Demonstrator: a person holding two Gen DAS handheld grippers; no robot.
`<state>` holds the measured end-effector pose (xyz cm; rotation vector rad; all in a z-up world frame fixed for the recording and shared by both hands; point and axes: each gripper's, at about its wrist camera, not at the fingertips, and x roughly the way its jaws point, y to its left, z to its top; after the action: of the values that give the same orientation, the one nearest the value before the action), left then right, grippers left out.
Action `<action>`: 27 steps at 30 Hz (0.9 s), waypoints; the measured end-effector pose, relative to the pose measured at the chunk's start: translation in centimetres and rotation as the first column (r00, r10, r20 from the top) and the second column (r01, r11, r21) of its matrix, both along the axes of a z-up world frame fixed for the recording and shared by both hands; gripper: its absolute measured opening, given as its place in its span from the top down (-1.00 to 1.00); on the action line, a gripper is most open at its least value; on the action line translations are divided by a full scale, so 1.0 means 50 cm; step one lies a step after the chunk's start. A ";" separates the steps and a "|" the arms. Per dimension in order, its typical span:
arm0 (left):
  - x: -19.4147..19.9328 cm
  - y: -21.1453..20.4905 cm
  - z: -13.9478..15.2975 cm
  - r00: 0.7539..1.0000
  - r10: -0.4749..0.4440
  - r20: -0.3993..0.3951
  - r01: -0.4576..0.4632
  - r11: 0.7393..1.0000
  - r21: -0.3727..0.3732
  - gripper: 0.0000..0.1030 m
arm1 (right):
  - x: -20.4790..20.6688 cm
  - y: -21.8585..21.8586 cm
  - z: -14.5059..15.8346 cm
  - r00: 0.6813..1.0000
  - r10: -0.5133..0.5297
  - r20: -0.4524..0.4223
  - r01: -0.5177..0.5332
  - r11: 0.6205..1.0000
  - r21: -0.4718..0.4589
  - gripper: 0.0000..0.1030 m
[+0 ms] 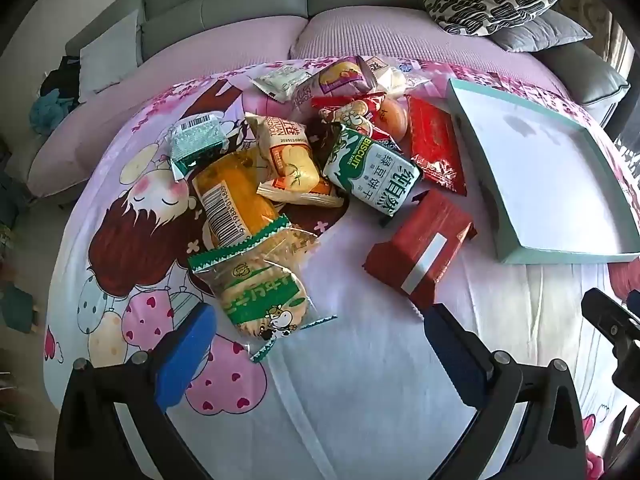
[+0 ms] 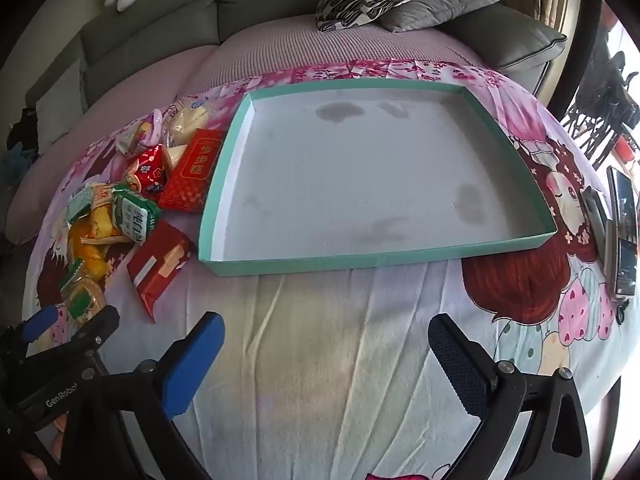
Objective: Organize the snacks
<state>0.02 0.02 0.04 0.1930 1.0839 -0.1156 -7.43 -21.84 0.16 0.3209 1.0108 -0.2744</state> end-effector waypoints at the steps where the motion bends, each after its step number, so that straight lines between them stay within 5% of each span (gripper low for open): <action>1: 0.000 0.000 0.001 1.000 0.002 -0.002 -0.002 1.000 -0.004 -1.00 | 0.000 0.000 0.000 1.000 0.001 -0.001 -0.001 1.000 0.001 -1.00; 27: -0.004 -0.012 0.004 1.000 0.000 0.025 0.000 1.000 -0.008 -1.00 | -0.004 -0.001 0.006 1.000 0.017 -0.002 -0.017 0.999 -0.035 -1.00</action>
<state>-0.19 -0.58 0.24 0.1867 1.0589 -0.1172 -7.62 -21.89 0.48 0.2803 1.0086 -0.2771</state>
